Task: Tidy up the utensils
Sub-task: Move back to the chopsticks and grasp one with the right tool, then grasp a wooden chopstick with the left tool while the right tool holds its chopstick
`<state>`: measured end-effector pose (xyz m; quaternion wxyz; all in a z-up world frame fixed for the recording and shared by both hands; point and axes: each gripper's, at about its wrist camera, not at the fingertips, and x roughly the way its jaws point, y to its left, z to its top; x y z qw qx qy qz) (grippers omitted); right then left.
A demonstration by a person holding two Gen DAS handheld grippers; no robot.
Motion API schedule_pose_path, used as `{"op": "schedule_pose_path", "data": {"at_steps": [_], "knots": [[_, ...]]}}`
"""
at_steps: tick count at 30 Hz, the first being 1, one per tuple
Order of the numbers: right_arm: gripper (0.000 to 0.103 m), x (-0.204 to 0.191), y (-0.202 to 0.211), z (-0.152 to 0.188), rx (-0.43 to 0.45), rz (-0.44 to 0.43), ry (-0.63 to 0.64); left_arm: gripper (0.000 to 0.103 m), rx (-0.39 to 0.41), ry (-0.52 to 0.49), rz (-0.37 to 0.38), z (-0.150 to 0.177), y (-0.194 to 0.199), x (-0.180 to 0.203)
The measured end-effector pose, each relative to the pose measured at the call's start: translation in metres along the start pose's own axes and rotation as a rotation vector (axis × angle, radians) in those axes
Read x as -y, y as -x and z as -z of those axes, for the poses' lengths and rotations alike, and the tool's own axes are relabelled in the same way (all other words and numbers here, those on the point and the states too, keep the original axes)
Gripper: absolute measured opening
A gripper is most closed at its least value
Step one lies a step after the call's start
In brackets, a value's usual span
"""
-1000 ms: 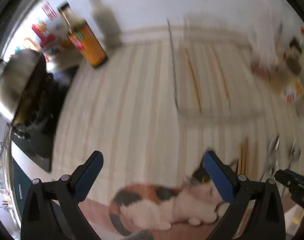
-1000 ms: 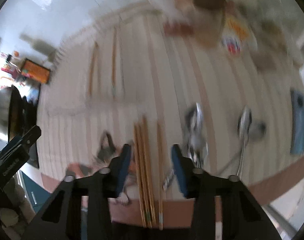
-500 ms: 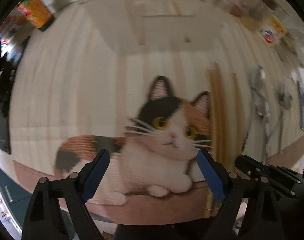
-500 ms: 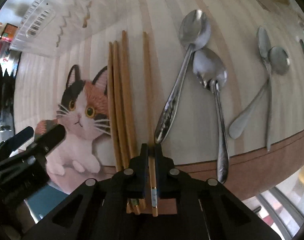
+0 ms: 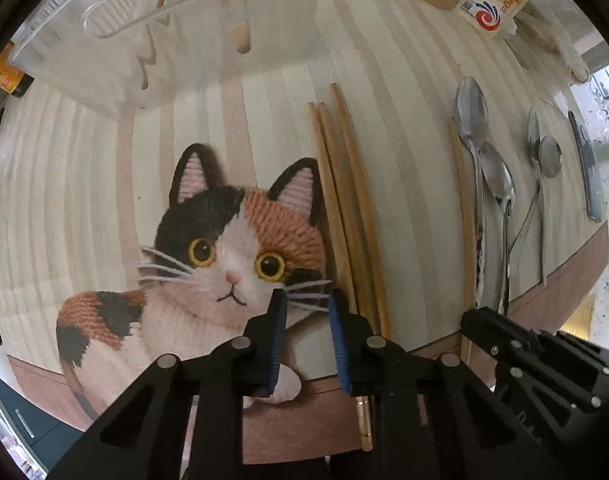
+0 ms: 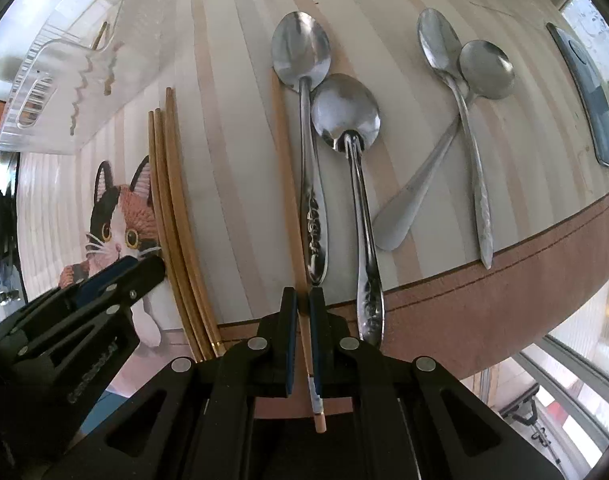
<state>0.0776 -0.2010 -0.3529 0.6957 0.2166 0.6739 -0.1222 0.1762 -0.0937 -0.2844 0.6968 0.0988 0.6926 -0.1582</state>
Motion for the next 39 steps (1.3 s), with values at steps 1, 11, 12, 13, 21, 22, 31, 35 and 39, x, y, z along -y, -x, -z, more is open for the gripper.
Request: {"op": "schedule_pose_path", "data": {"at_steps": [1,11,12,13,21,22,31,35,39], "knots": [[0.007,-0.003,0.0,-0.002,-0.002,-0.001,-0.004,0.018,0.001,0.014,0.013,-0.001,0.0,0.0],[0.006,-0.001,0.004,-0.01,-0.013,-0.007,-0.007,0.007,-0.029,0.112,0.187,0.001,0.003,-0.028],[0.006,-0.001,0.003,-0.01,-0.013,-0.01,-0.01,0.007,-0.028,0.115,0.211,0.002,0.003,-0.029],[0.006,0.0,0.003,-0.01,-0.013,-0.012,-0.013,0.008,-0.026,0.107,0.22,0.004,0.003,-0.029],[0.007,-0.001,0.002,-0.009,-0.011,-0.005,-0.007,0.005,-0.026,0.046,0.143,0.004,-0.004,-0.003],[0.007,-0.001,0.002,-0.009,-0.01,-0.004,-0.008,0.005,-0.023,0.048,0.142,0.005,-0.004,-0.004],[0.006,-0.007,0.001,-0.006,-0.006,-0.004,0.01,0.005,-0.013,0.152,0.035,0.031,0.006,-0.062],[0.007,-0.027,-0.002,-0.004,-0.008,0.0,0.071,0.005,-0.02,0.2,0.023,0.047,0.006,-0.092],[0.007,-0.049,-0.005,-0.004,-0.013,0.036,0.138,0.007,-0.022,0.192,0.018,0.051,0.005,-0.098]]}}
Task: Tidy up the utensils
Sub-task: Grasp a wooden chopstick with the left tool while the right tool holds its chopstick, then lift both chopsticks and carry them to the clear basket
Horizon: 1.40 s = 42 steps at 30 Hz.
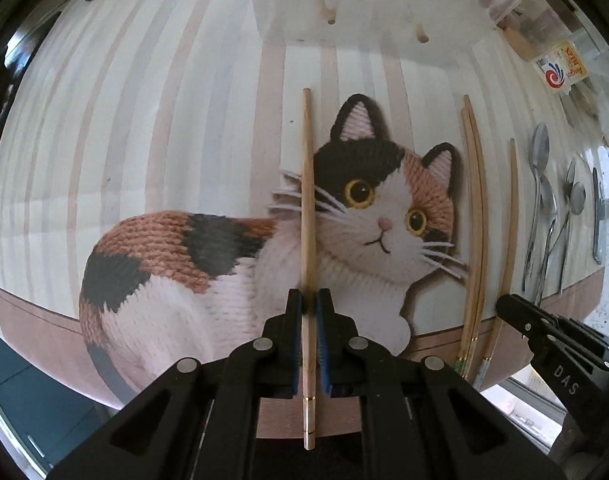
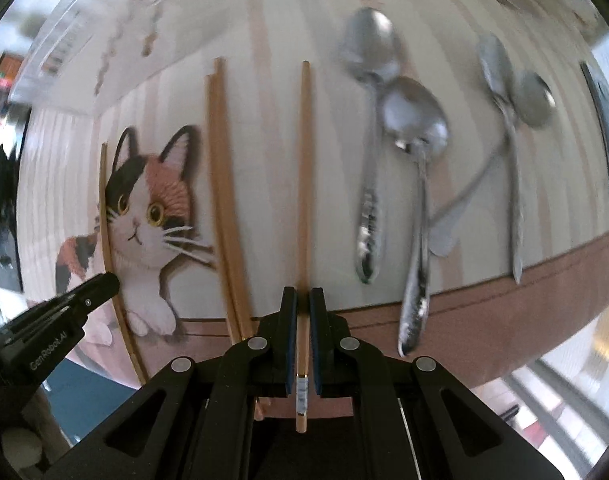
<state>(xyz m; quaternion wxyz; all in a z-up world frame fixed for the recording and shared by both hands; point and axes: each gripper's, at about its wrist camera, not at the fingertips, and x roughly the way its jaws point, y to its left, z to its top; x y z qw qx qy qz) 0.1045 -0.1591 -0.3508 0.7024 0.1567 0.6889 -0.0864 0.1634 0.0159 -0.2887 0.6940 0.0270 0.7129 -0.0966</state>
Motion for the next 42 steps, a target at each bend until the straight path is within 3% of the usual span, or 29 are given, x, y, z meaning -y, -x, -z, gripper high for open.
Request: {"op": "schedule_pose_path", "data": {"at_steps": [14,34,42], "knots": [[0.007,-0.043,0.0,-0.016,-0.024,0.135,0.116,0.009,0.014,-0.032,-0.037,0.001,-0.008,0.005],[0.007,-0.049,0.001,-0.02,-0.014,0.143,0.113,0.005,0.027,-0.04,-0.062,0.001,-0.001,0.013],[0.007,-0.038,0.039,-0.017,0.076,0.076,0.091,0.005,0.154,0.012,-0.127,0.001,0.056,-0.012]]}}
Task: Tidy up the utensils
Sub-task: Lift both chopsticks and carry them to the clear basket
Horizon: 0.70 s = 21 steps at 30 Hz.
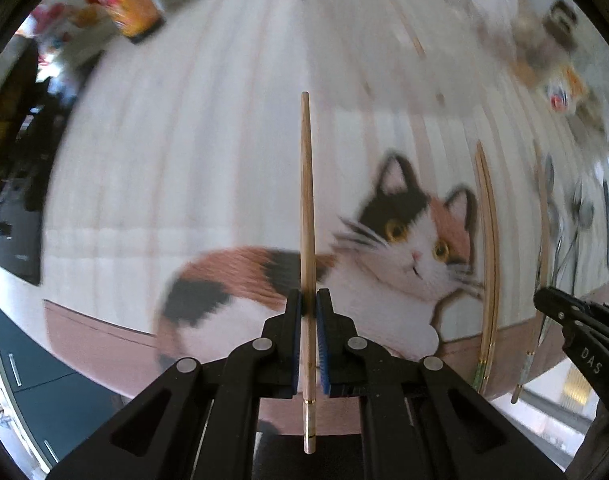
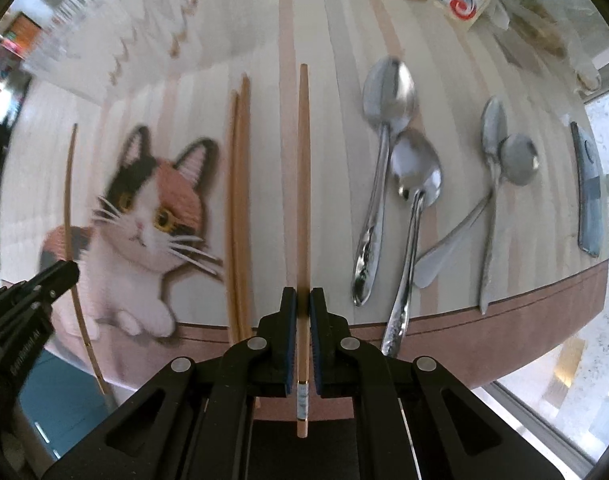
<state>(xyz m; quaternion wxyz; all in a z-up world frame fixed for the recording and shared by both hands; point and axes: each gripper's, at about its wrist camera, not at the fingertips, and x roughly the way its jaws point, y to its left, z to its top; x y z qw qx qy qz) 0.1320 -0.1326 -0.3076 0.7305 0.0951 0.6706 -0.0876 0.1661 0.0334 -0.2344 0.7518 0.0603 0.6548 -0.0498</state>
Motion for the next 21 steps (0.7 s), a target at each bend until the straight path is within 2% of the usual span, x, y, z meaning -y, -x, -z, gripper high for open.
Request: {"op": "schedule_pose_path", "data": {"at_steps": [7,12,17,21], "knots": [[0.007,0.001,0.061,-0.029,0.106,-0.082,0.003,0.005,0.179,0.076,-0.008,-0.037,0.087,-0.031],[0.007,0.002,0.115,-0.081,0.194,-0.175,0.01,0.005,0.267,0.105,0.088,-0.085,0.135,-0.027],[0.007,-0.01,0.136,-0.153,0.231,-0.264,0.03,0.005,0.269,0.099,0.226,-0.15,0.147,-0.011],[0.007,-0.024,0.127,-0.212,0.201,-0.287,0.04,0.005,0.187,0.113,0.299,-0.209,0.121,-0.005]]}}
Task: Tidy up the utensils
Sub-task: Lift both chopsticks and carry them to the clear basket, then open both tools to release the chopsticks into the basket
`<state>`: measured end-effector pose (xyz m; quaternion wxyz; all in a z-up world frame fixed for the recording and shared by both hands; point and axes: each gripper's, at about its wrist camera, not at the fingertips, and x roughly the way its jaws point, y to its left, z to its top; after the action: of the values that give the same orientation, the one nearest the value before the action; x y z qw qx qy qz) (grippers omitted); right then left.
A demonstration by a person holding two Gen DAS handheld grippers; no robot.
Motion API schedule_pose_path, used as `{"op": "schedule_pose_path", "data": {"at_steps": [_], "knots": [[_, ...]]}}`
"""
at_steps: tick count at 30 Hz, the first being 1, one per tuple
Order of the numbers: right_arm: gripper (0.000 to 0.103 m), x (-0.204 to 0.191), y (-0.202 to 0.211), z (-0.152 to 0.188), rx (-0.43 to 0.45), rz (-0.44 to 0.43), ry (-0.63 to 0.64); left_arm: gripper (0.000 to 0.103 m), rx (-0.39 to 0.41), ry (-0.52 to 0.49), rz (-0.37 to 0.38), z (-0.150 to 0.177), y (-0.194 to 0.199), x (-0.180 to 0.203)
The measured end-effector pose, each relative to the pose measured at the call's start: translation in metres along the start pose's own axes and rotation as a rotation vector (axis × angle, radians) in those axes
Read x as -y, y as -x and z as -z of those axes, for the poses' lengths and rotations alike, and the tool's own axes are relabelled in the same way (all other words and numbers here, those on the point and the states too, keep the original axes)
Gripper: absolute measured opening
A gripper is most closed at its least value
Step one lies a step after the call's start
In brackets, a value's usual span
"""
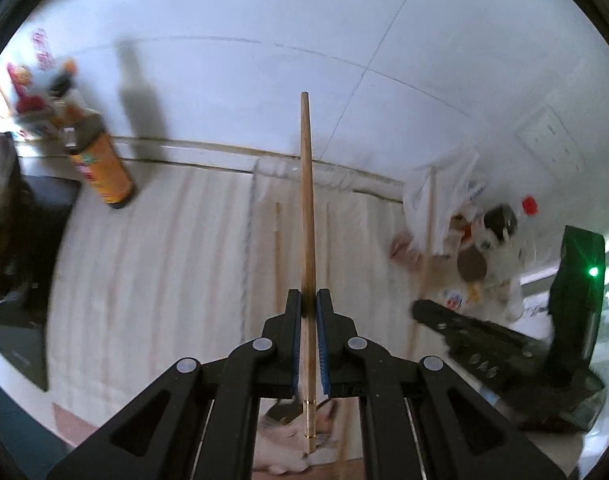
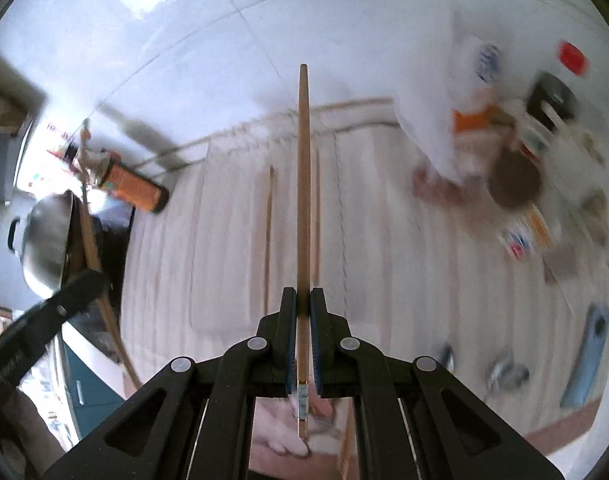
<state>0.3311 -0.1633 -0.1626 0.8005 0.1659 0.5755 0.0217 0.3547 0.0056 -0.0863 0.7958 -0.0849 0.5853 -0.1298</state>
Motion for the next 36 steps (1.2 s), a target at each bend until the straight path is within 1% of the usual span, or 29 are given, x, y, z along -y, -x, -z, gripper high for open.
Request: {"op": "schedule_pose_path", "data": {"at_steps": [3,5,7,12,14,15,16,17,18,19,20,21,22,23,24,25,27,28,29,31,32,34,36], "knots": [[0.007,0.0,-0.022,-0.03,-0.027,0.008,-0.006,0.005,-0.063,0.012,-0.001,-0.021,-0.033,-0.001],[0.007,-0.001,-0.038,-0.043,-0.048,0.017,-0.008,0.005,-0.109,0.008,-0.022,-0.03,-0.056,-0.002],[0.007,0.001,-0.052,-0.048,-0.073,0.02,-0.008,0.005,-0.155,0.009,-0.036,-0.035,-0.075,-0.007],[0.007,0.001,-0.085,-0.05,-0.147,0.039,0.012,0.006,-0.245,0.011,-0.042,-0.031,-0.101,-0.012],[0.008,0.0,-0.097,-0.047,-0.188,0.056,0.034,0.006,-0.247,0.021,-0.067,-0.028,-0.101,-0.013],[0.008,0.002,-0.102,-0.046,-0.215,0.05,0.029,0.008,-0.234,0.02,-0.073,-0.025,-0.097,-0.012],[0.014,0.004,-0.103,-0.044,-0.233,0.043,0.02,0.009,-0.209,0.014,-0.094,-0.023,-0.091,-0.012],[0.027,0.007,-0.101,-0.042,-0.231,0.035,0.003,0.01,-0.192,0.005,-0.121,-0.022,-0.086,-0.011],[0.032,0.01,-0.098,-0.041,-0.219,0.034,-0.004,0.01,-0.171,-0.003,-0.14,-0.021,-0.079,-0.01],[0.035,0.013,-0.092,-0.04,-0.202,0.041,-0.012,0.011,-0.131,-0.013,-0.163,-0.017,-0.069,-0.01],[0.035,0.016,-0.085,-0.037,-0.184,0.053,-0.016,0.015,-0.103,-0.018,-0.187,-0.015,-0.062,-0.011],[0.035,0.018,-0.078,-0.036,-0.166,0.056,-0.018,0.024,-0.073,-0.025,-0.21,-0.012,-0.054,-0.011],[0.035,0.02,-0.07,-0.033,-0.148,0.061,-0.017,0.031,-0.024,-0.035,-0.238,-0.004,-0.041,-0.011],[0.035,0.022,-0.059,-0.029,-0.126,0.079,-0.012,0.051,0.005,-0.039,-0.253,0.0,-0.035,-0.012],[0.035,0.025,-0.048,-0.024,-0.098,0.092,-0.011,0.067,0.031,-0.043,-0.27,0.006,-0.027,-0.014],[0.036,0.028,-0.039,-0.018,-0.076,0.095,-0.012,0.073,0.066,-0.045,-0.287,0.013,-0.019,-0.016],[0.037,0.035,-0.021,0.001,-0.033,0.112,-0.022,0.09,0.135,-0.044,-0.317,0.03,-0.005,-0.022],[0.039,0.039,-0.015,0.011,-0.011,0.108,-0.027,0.094,0.158,-0.042,-0.33,0.039,0.0,-0.025],[0.047,0.043,-0.008,0.025,0.014,0.101,-0.029,0.101,0.173,-0.035,-0.334,0.049,0.003,-0.03],[0.054,0.053,-0.004,0.051,0.028,0.119,-0.034,0.103,0.177,-0.036,-0.344,0.068,0.003,-0.038],[0.054,0.057,-0.004,0.06,0.022,0.124,-0.036,0.103,0.17,-0.039,-0.356,0.075,0.001,-0.04],[0.054,0.063,-0.019,0.086,-0.02,0.118,-0.06,0.103,0.138,-0.045,-0.381,0.093,-0.011,-0.047],[0.054,0.072,-0.037,0.109,-0.078,0.109,-0.089,0.103,0.08,-0.048,-0.404,0.112,-0.027,-0.056]]}}
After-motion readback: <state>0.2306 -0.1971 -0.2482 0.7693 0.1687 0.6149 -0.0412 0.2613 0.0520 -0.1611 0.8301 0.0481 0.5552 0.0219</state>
